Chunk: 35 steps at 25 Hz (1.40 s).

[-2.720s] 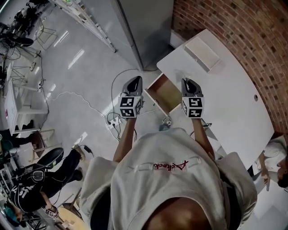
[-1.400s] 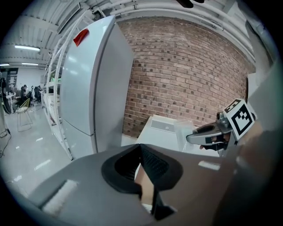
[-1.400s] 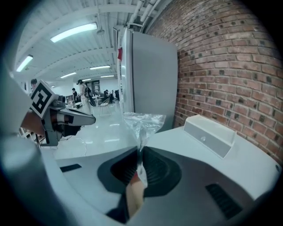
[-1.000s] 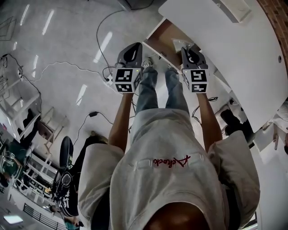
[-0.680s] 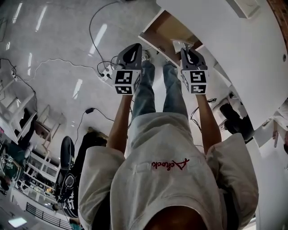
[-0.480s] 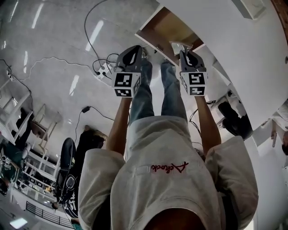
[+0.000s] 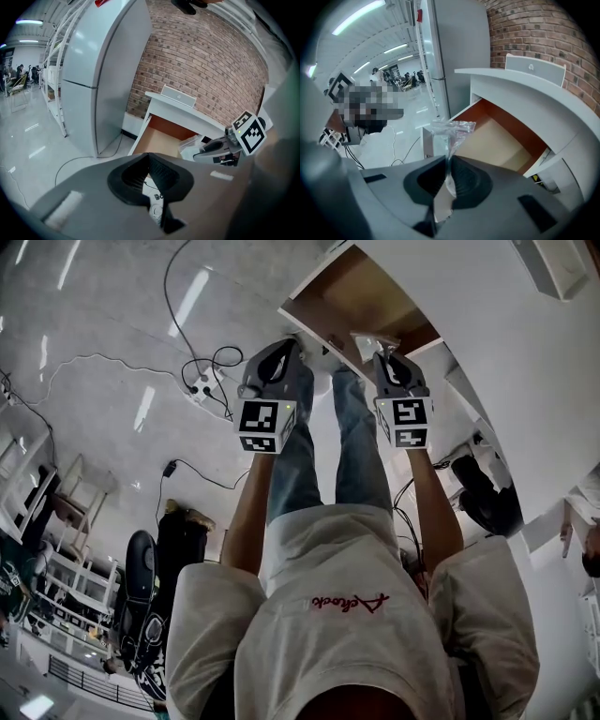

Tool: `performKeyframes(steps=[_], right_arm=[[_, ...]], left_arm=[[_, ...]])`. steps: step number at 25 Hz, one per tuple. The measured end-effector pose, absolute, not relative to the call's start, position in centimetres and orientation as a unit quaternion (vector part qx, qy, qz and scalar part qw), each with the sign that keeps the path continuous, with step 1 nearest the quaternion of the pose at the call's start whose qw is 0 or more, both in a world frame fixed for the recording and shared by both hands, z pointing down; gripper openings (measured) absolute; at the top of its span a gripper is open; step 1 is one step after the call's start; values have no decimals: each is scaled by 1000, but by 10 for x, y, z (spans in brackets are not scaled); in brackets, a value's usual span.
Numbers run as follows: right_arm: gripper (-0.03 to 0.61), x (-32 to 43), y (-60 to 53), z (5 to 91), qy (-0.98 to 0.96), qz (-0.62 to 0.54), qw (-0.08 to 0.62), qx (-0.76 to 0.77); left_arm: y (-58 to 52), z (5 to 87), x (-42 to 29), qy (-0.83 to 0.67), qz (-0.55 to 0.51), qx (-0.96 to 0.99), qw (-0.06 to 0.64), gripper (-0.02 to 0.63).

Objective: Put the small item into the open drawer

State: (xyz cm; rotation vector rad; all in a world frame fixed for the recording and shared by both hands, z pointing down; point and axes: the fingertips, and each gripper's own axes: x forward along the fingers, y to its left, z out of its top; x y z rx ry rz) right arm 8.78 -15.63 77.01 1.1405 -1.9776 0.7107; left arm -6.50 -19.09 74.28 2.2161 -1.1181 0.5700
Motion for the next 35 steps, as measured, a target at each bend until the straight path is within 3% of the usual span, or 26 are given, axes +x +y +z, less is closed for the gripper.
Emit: performKeyframes(steps=[9, 18, 35], right_arm=[[29, 74, -180, 799, -788, 248, 403, 394], [29, 57, -216, 830, -789, 174, 492, 325], [31, 65, -230, 917, -722, 206, 606, 265]], left_arm=[[-188, 770, -68, -420, 215, 828, 303, 9], [-185, 777, -70, -429, 199, 822, 317, 9], [-185, 781, -100, -456, 188, 807, 325, 9]])
